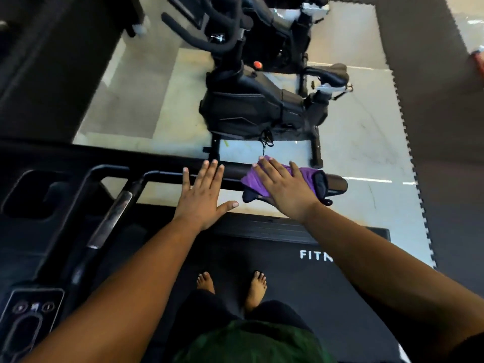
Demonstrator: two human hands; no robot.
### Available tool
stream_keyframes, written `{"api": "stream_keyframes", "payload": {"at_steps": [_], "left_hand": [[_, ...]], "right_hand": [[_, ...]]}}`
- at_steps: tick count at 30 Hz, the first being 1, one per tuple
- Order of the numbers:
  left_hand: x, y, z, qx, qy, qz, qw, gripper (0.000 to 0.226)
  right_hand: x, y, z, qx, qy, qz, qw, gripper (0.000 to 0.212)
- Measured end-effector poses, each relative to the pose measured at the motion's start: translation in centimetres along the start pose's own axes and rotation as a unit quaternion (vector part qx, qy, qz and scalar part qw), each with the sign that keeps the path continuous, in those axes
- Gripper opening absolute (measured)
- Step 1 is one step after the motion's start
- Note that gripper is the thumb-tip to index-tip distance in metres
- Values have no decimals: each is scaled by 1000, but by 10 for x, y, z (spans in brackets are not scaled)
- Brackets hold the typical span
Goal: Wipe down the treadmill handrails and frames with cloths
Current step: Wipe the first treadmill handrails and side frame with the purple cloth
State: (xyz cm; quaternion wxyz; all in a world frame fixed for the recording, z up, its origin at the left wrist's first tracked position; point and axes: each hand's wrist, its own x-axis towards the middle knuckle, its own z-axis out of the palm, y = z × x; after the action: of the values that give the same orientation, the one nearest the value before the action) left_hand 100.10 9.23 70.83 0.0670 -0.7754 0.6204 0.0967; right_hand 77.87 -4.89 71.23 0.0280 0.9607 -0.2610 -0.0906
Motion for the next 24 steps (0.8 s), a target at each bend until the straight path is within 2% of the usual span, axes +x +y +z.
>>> {"api": "stream_keyframes", "payload": {"at_steps": [3,9,14,17,20,24], "left_hand": [[-6,3,3,-5,1,-1,1000,104],[-15,14,11,-64,9,-26,998,102],[-24,27,15,-100,4,-73,992,102],[-30,42,22,-138,14,-108,984,102],[-31,68,31,-176,35,-149,972,101],[-19,90,34,-217,88,-200,951,91]], "right_hand": [[-23,20,-1,-32,-9,-35,999,99],[3,-4,-16,-66,-18,-92,993,88],[7,0,-15,-82,19,-144,986,90],[-24,43,-4,-168,12,-244,955,87],[-32,75,-6,-255,-34,-307,916,92],[4,36,-13,-369,5,-399,839,76]]}}
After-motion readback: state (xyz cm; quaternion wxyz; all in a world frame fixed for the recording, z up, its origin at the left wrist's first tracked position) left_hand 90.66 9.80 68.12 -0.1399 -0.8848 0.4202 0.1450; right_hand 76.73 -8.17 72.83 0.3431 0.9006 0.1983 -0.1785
